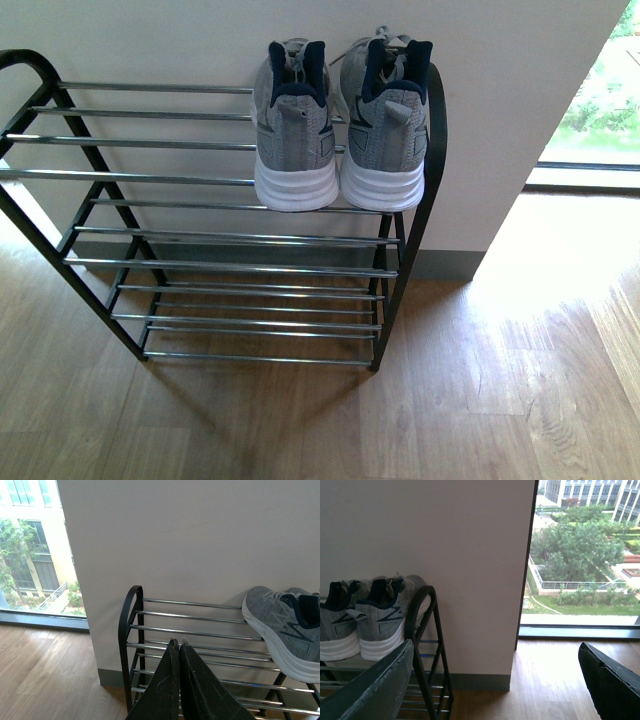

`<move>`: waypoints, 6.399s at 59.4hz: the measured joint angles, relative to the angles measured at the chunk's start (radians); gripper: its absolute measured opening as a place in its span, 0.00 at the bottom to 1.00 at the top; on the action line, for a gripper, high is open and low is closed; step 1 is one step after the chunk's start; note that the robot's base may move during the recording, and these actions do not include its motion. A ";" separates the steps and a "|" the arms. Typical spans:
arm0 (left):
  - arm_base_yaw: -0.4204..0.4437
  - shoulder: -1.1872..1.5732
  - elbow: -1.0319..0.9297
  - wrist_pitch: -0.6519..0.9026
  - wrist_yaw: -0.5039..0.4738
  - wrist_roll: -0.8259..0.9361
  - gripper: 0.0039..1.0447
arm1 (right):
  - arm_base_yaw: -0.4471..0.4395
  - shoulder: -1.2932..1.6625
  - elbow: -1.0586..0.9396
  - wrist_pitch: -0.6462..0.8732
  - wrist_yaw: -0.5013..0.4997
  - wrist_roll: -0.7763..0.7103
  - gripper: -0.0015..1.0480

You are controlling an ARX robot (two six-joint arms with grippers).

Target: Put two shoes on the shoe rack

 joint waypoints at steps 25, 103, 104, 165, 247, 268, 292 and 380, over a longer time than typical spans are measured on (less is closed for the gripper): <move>0.000 -0.150 0.000 -0.147 0.000 0.000 0.01 | 0.000 0.000 0.000 0.000 0.000 0.000 0.91; 0.001 -0.336 0.000 -0.353 0.000 0.002 0.91 | 0.000 0.000 0.000 0.000 0.000 0.000 0.91; 0.001 -0.336 0.000 -0.353 0.000 0.002 0.91 | 0.000 0.000 0.000 0.000 0.000 0.000 0.91; 0.001 -0.336 0.000 -0.353 0.002 0.002 0.91 | 0.000 0.000 0.000 -0.002 0.003 0.000 0.91; 0.001 -0.336 0.000 -0.353 -0.002 0.002 0.91 | 0.000 -0.002 0.000 -0.003 -0.001 0.000 0.91; 0.001 -0.336 0.000 -0.354 -0.001 0.002 0.91 | 0.000 0.000 0.000 -0.003 -0.001 0.000 0.91; 0.001 -0.336 0.000 -0.354 0.002 0.002 0.91 | 0.000 -0.001 0.000 -0.003 0.003 0.000 0.91; 0.002 -0.336 0.000 -0.354 0.001 0.002 0.91 | 0.000 -0.002 0.000 -0.003 0.003 0.000 0.91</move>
